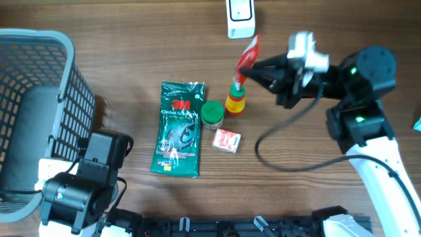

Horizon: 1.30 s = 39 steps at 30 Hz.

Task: Scan the item barcode
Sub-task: 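Carry the Nescafe stick up to the barcode scanner and hold it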

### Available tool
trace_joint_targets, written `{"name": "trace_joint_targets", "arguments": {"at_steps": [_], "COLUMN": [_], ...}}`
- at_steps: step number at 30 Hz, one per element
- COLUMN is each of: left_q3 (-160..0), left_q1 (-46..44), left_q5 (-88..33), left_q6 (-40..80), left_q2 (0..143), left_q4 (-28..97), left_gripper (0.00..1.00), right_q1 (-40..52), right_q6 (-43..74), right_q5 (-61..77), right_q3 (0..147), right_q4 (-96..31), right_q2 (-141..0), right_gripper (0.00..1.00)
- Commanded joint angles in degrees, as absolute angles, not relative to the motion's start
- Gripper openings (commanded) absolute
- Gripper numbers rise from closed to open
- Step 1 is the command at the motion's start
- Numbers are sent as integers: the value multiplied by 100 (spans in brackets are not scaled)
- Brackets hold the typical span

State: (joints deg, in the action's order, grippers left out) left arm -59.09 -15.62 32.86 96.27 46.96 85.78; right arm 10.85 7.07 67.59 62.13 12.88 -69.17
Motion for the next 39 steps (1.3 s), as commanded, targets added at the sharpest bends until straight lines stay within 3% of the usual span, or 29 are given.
{"name": "trace_joint_targets", "arguments": {"at_steps": [1, 5, 8, 13, 22, 28, 39], "left_q3": [-5913, -5913, -5913, -5913, -5913, -5913, -5913], "left_q1": [-1531, -1531, -1531, -1531, -1531, -1531, -1531], "left_q5": [3323, 3323, 3323, 3323, 3323, 3323, 3323], "left_q6": [9618, 9618, 9618, 9620, 9620, 9620, 9618], "left_q2": [4687, 4687, 4687, 4687, 4687, 4687, 4687], "left_q4": [8580, 8580, 8580, 8580, 8580, 8580, 8580], "left_gripper": [100, 100, 100, 100, 100, 100, 100], "right_q1": [648, 591, 591, 591, 939, 1406, 1437], "right_q6": [1946, 1601, 1559, 1494, 1826, 2163, 2696], "right_q5": [6084, 3520, 2561, 2510, 2683, 2001, 1743], "right_q3": [6252, 6252, 6259, 6748, 9572, 9863, 9894], "right_q4": [126, -1039, -840, -213, -410, -252, 207], "right_q2": [-6932, -7161, -7682, -9225, -12130, -12846, -13172], "right_gripper": [4, 4, 4, 4, 4, 4, 4]}}
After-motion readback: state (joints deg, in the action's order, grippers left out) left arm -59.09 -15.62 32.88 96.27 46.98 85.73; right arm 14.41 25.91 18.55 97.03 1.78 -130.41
